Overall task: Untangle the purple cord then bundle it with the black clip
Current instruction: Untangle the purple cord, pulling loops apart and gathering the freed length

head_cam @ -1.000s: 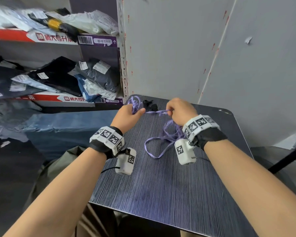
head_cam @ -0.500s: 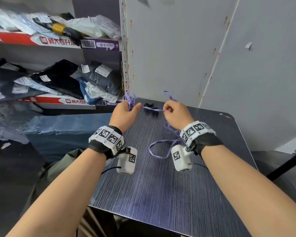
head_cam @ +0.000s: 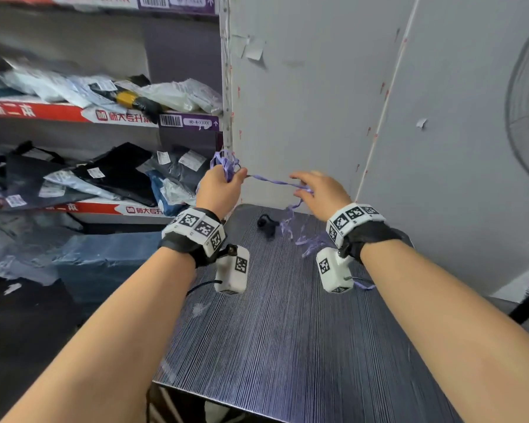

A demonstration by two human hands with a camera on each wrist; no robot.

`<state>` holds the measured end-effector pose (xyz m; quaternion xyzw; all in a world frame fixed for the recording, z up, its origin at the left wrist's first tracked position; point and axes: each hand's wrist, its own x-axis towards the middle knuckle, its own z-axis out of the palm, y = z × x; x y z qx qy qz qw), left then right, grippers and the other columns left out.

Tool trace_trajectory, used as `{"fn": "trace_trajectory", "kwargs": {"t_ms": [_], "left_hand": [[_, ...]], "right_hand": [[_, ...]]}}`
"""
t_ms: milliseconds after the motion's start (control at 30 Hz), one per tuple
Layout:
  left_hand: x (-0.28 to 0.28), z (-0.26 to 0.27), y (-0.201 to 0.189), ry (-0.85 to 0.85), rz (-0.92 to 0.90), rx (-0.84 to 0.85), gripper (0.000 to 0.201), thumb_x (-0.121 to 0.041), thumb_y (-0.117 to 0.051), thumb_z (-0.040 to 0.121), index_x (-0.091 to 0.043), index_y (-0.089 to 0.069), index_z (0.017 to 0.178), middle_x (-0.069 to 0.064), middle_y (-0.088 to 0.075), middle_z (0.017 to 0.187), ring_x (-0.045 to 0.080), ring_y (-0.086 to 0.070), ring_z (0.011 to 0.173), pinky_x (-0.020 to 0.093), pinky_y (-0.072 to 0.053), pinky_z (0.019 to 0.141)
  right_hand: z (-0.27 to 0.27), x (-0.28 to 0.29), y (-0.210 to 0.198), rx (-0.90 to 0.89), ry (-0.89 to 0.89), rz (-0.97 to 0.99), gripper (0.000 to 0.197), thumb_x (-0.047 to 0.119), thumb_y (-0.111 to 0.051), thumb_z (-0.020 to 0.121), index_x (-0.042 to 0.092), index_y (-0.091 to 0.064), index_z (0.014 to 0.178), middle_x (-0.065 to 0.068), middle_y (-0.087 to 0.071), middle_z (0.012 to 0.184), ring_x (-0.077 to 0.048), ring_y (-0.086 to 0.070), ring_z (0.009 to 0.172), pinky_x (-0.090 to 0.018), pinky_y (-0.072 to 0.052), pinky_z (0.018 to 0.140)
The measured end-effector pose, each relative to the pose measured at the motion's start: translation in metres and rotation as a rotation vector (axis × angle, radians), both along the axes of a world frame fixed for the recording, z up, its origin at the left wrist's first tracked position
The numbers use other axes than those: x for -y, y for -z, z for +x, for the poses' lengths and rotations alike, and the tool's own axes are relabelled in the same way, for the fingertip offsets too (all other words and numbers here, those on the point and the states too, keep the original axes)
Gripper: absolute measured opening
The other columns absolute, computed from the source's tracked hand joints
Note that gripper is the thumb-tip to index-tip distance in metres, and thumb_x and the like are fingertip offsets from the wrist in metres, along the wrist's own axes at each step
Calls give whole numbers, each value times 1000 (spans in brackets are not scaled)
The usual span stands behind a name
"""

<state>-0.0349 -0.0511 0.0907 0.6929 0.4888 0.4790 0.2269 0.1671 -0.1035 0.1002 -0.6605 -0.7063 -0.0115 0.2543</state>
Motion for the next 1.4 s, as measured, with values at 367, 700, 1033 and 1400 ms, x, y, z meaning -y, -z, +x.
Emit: {"fn": "trace_trajectory", "kwargs": {"t_ms": [367,700,1033,1400], "left_hand": [[17,-1,-115,-10,145,20,43,-34,-52,93,-16,-35,58,2,-39,56,25,-40,62,30,-31,61],[34,-8,-151,6,231,67,38,-35,-53,93,-13,-42,64,3,-44,58,24,-42,59,29,-32,60],[31,-8,-144,38,254,97,43,-31,-54,93,-14,-34,60,2,-36,54,18,-33,50,30,-26,49],[13,0,-93,40,166,62,41,-33,-55,92,-10,-38,63,10,-37,59,21,-32,55,30,-27,55]], "right_hand": [[-14,18,-118,232,314,252,15,20,-62,87,28,-72,95,-6,-48,116,-31,-36,113,-37,-31,92],[-23,45,-166,199,168,129,23,-7,-54,80,9,-70,86,-8,-68,92,-31,-63,92,-29,-46,76],[-22,39,-159,155,123,243,18,-1,-55,82,9,-70,79,-9,-53,105,-29,-41,107,-36,-38,90],[-17,20,-91,-640,-51,-260,17,7,-55,86,13,-53,71,-5,-53,73,-16,-52,72,-30,-50,80]]}}
